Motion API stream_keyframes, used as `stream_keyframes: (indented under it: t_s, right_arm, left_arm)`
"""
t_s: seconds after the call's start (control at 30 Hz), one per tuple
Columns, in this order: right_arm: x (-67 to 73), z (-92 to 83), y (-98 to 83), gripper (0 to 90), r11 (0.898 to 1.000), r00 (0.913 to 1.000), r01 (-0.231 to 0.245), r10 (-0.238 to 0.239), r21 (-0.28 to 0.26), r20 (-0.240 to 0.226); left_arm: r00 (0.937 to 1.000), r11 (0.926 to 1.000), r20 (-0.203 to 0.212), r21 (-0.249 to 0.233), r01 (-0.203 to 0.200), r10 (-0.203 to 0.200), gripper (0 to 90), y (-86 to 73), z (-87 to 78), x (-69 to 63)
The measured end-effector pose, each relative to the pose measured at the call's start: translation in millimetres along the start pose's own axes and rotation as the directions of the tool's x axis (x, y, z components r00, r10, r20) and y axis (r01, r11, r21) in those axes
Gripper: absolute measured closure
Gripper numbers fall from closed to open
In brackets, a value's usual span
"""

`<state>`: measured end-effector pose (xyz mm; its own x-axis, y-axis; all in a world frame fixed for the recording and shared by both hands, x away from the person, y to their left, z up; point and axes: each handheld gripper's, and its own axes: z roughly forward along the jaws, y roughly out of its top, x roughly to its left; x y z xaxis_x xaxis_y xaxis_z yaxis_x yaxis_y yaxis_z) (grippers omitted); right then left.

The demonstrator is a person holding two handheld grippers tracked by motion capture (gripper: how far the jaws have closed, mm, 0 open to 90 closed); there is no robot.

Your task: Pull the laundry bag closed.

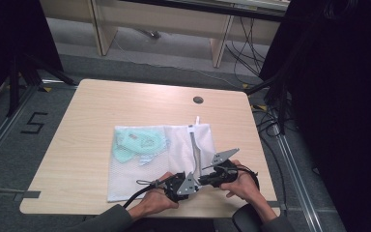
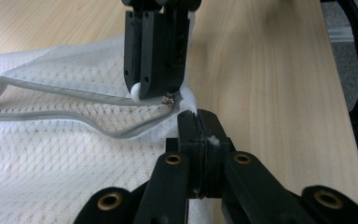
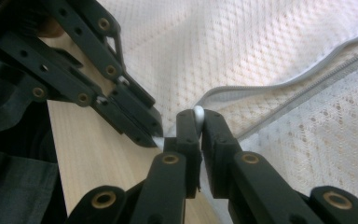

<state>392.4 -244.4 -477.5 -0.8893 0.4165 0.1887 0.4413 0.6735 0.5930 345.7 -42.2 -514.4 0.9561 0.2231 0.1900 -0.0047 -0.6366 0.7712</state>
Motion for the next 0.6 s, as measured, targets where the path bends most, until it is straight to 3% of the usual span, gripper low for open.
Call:
stream_keyframes:
  t_s: [0.2, 0.27, 0.3, 0.33, 0.4, 0.43, 0.6]
  right_arm:
    - [-0.6, 2.3, 1.5, 86.2, 1.000, 1.0000, 0.005, -0.005, 0.013, -0.005]
    - [-3.1, 3.4, 2.1, 86.1, 0.999, 0.9991, 0.042, -0.042, 0.006, -0.004]
    - [-0.2, 3.6, 2.1, 86.1, 1.000, 1.0000, 0.000, 0.000, 0.016, -0.004]
    - [-2.4, 4.1, 2.8, 86.2, 0.999, 0.9995, 0.030, -0.031, 0.017, 0.001]
    - [-4.4, 4.5, 1.9, 86.2, 1.000, 0.9999, -0.007, 0.007, 0.015, 0.011]
    - [-5.7, 3.4, 2.2, 86.1, 1.000, 0.9999, -0.003, 0.003, 0.015, 0.011]
    - [-5.5, 6.1, 4.5, 86.1, 1.000, 0.9999, 0.011, -0.011, 0.021, 0.005]
  left_arm:
    - [0.9993, 0.9994, 0.009, 0.001, 0.035, -0.035, 89.2, -2.1, 0.0, -0.2]
    - [0.9991, 0.9992, 0.009, 0.002, 0.040, -0.040, 89.3, -2.7, -0.3, -0.7]
    - [0.9988, 0.9988, 0.012, 0.003, 0.048, -0.048, 89.3, -3.0, -0.5, -1.2]
    - [0.9991, 0.9992, 0.017, 0.008, 0.040, -0.040, 89.3, -2.6, -1.4, -0.7]
    - [0.9985, 0.9987, 0.024, 0.002, 0.050, -0.050, 89.3, -1.7, -3.1, -1.6]
    - [0.9969, 0.9971, 0.026, -0.012, 0.075, -0.074, 89.3, -2.2, -3.6, -2.1]
    - [0.9966, 0.9974, 0.040, 0.005, 0.072, -0.072, 89.2, -2.8, -4.2, -0.5]
